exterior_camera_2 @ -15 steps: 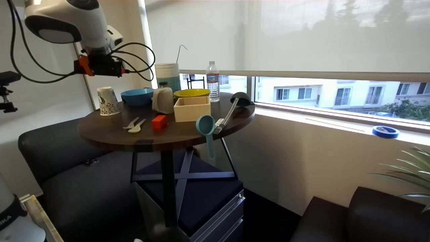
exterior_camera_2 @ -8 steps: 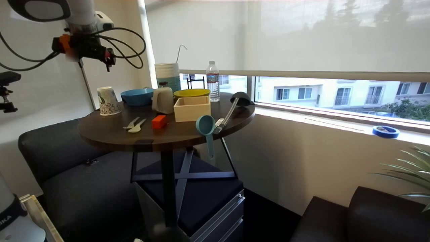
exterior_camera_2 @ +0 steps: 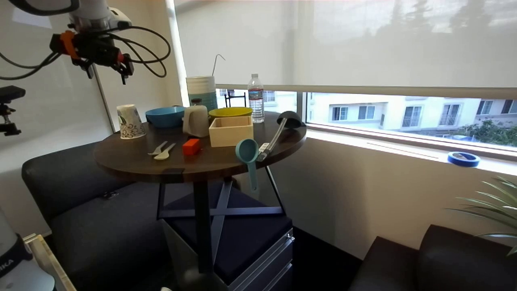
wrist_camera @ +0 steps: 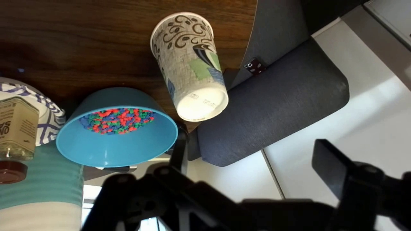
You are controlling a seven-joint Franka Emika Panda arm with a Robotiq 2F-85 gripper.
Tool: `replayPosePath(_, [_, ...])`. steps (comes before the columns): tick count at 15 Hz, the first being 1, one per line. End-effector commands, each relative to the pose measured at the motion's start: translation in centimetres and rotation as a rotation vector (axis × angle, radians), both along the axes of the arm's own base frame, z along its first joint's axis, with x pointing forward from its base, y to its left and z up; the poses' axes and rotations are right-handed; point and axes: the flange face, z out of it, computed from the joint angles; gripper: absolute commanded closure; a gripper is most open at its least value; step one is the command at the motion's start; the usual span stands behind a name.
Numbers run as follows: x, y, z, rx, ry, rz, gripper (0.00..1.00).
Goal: Move the white dice to the left and cover it with a styrofoam cup
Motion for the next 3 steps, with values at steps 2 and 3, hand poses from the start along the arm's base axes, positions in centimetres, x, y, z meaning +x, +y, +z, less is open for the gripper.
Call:
replayPosePath(2, [0.00,-0.01,0.04,-0.001,0.003,0.001,0.00])
replayPosePath(3, [0.00,-0.01,0.03,-0.001,0.003,0.001,0.00])
